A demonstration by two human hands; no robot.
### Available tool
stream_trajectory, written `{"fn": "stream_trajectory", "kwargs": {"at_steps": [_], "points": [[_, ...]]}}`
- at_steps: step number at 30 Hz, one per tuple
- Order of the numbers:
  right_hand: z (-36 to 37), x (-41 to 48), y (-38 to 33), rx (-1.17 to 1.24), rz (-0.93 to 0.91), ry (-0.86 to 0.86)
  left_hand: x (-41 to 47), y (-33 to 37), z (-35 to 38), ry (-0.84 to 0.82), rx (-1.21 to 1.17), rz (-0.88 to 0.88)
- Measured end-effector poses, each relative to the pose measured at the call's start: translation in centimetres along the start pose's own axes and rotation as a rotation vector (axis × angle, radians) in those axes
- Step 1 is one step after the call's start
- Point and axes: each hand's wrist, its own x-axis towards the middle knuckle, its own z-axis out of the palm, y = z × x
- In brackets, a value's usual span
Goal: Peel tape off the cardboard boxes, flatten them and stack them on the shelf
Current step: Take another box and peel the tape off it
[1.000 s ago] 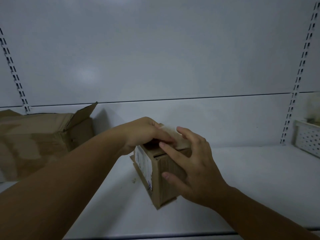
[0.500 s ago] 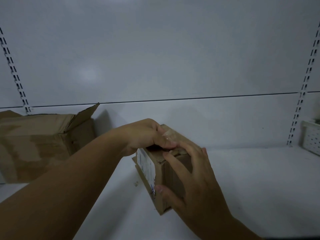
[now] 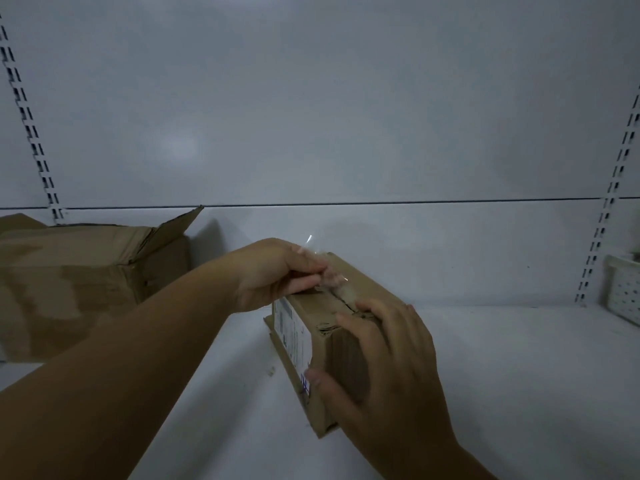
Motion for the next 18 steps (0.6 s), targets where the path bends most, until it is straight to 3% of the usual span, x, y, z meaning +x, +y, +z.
{"fn": "stream_trajectory", "kwargs": {"at_steps": [8,11,15,18], "points": [[0.0,0.9,0.7,0.057,-0.006,-0.058,-0.9,0.6,-0.7,-0.160,0.025,0.123],[-2.1,2.8,3.4,0.184,0.034,-0.247,-1.1,1.6,-2.1,0.017,0.050,0.242],[-5.8,5.2,8.6,0.139,0.070,-0.554,-1.7,1.6,-7.0,0.232,-0.099,0.344],[-7.7,6.4,11.5,0.080,0.139,-0.597,-1.6,-1.1,-9.2,0.334,0.089,0.303]]}}
